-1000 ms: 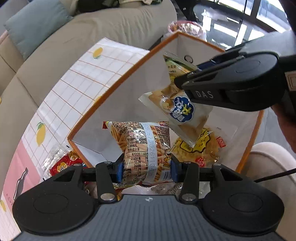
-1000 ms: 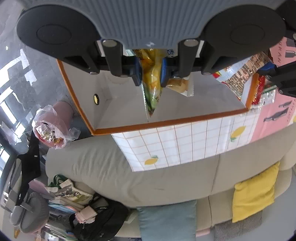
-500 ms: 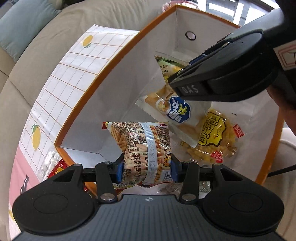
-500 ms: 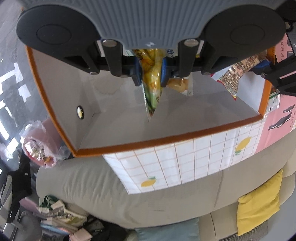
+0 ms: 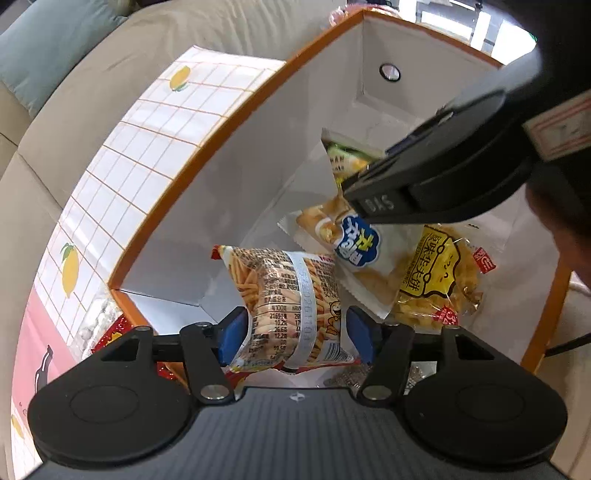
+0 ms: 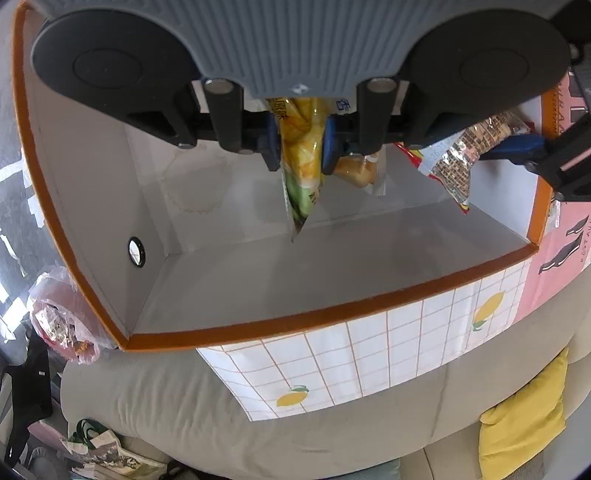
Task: Organize snacks
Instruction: 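Carry both bags over the orange box and open both grippers to drop them, then move both tools back from the box toward the remaining snacks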
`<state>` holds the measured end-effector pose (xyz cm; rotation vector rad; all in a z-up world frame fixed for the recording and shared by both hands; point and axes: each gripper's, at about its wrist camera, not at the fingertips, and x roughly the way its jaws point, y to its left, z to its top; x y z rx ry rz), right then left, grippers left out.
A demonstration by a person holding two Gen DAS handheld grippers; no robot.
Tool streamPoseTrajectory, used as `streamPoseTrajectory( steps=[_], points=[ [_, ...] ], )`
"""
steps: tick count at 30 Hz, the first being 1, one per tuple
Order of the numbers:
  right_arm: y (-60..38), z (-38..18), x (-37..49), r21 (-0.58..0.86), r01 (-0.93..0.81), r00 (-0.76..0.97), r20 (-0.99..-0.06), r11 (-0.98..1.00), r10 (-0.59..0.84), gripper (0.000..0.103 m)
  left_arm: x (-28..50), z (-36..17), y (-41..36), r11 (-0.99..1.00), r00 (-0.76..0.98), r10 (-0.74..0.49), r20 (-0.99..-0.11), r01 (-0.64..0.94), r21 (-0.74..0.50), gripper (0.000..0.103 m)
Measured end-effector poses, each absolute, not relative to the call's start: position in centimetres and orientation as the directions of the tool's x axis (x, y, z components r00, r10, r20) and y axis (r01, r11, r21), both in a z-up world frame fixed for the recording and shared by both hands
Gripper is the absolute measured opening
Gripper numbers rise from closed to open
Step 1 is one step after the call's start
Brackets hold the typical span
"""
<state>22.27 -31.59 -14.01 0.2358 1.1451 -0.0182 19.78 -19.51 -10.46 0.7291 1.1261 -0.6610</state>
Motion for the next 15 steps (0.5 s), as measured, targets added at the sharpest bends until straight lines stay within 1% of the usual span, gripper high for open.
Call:
streamPoseTrajectory(
  steps=[4, 6, 9, 13, 14, 15],
  points=[
    [-31.7, -14.5, 22.5, 0.215, 0.138, 0.386, -0.911, 0.967, 0.148, 0.023, 19.6, -9.6, -18.9, 0.621, 0.299, -0.126, -0.946, 0.767, 0.160, 0.075],
    [-31.6, -14.6, 22.6, 0.224, 0.133, 0.368, -0.916, 0.965, 0.162, 0.028, 19.8, -9.2, -18.6, 0.645, 0.294, -0.141, -0.945, 0.751, 0.138, 0.075],
    [-31.4, -14.6, 22.6, 0.228, 0.134, 0.359, -0.918, 0.964, 0.167, 0.032, 19.6, -8.6, -18.3, 0.666, 0.286, -0.166, -0.944, 0.739, 0.107, 0.075],
    [-31.4, -14.1, 22.6, 0.237, 0.141, 0.357, -0.918, 0.961, 0.173, 0.035, 19.1, -8.2, -18.0, 0.666, 0.296, -0.164, -0.941, 0.737, 0.116, 0.075],
    [-31.4, -14.0, 22.5, 0.238, 0.140, 0.357, -0.918, 0.961, 0.176, 0.039, 18.9, -8.1, -17.9, 0.668, 0.300, -0.165, -0.940, 0.735, 0.117, 0.075],
    [-31.4, -13.8, 22.4, 0.235, 0.140, 0.356, -0.918, 0.962, 0.173, 0.046, 18.8, -7.9, -17.9, 0.671, 0.301, -0.168, -0.939, 0.733, 0.115, 0.075]
  ],
)
